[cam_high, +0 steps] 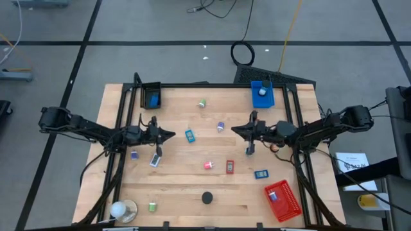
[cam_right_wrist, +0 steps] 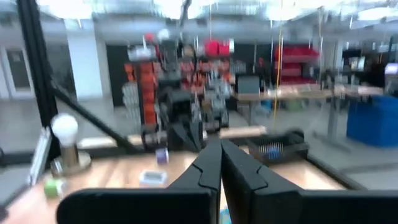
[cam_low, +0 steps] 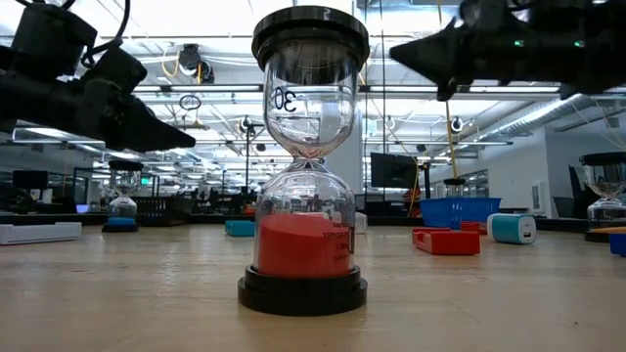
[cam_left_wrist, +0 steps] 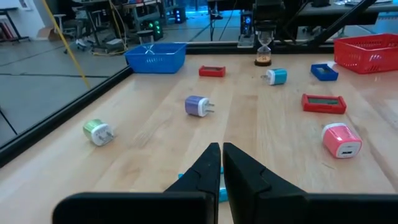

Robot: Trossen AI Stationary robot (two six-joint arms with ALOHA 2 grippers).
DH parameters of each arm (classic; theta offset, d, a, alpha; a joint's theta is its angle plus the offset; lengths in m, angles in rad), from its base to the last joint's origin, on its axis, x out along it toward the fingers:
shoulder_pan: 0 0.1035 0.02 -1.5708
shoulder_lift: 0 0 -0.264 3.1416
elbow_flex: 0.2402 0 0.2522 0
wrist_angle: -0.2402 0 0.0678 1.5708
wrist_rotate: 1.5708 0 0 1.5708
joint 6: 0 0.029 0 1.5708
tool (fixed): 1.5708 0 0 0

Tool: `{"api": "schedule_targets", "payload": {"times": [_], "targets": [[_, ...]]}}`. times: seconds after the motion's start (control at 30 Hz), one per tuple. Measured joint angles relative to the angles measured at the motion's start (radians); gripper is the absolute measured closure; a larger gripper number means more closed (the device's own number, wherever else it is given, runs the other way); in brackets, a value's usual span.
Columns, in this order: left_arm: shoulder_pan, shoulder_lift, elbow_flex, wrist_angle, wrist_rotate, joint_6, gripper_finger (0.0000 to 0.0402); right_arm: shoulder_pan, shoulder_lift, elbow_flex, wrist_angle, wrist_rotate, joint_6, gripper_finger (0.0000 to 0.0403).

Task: Pick & Place Office items
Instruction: Put the light blue charger adapter into the red basket

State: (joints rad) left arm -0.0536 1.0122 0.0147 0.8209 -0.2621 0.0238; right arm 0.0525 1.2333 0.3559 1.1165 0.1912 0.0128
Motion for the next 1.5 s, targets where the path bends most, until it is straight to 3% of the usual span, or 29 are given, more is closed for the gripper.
{"api": "schedule_targets", "payload": {"times": [0.13,0.33,0.6,0.77,0.97,1.17,1.3,1.5], "targets": [[0.000,0.000,0.000,-0.001,0.000,-0.001,0.0376,0.005,0.000,0.155,-0.354,0.113,0.014,0.0402],[0.001,0.000,0.000,-0.001,0.000,-0.003,0.0376,0.020,0.001,0.475,-1.120,0.252,0.213,0.0402],[0.001,0.000,0.000,-0.001,0.000,-0.002,0.0376,0.034,0.009,0.689,-1.679,0.233,0.600,0.0398],[0.001,0.000,0.000,-0.001,0.000,-0.002,0.0376,0.076,0.077,0.726,-1.849,0.149,0.757,0.0397],[0.001,0.000,0.000,-0.003,0.000,-0.002,0.0376,0.154,0.191,0.736,-2.005,0.136,0.912,0.0397],[0.001,0.000,0.000,-0.003,0.000,-0.002,0.0376,0.198,0.253,0.736,-2.061,0.091,1.049,0.0391],[0.001,0.000,0.000,-0.002,0.000,-0.002,0.0376,0.198,0.254,0.736,-2.092,0.084,1.112,0.0361],[0.001,0.000,0.000,-0.002,0.000,-0.002,0.0376,0.191,0.254,0.719,-2.060,0.084,1.128,0.0284]]}}
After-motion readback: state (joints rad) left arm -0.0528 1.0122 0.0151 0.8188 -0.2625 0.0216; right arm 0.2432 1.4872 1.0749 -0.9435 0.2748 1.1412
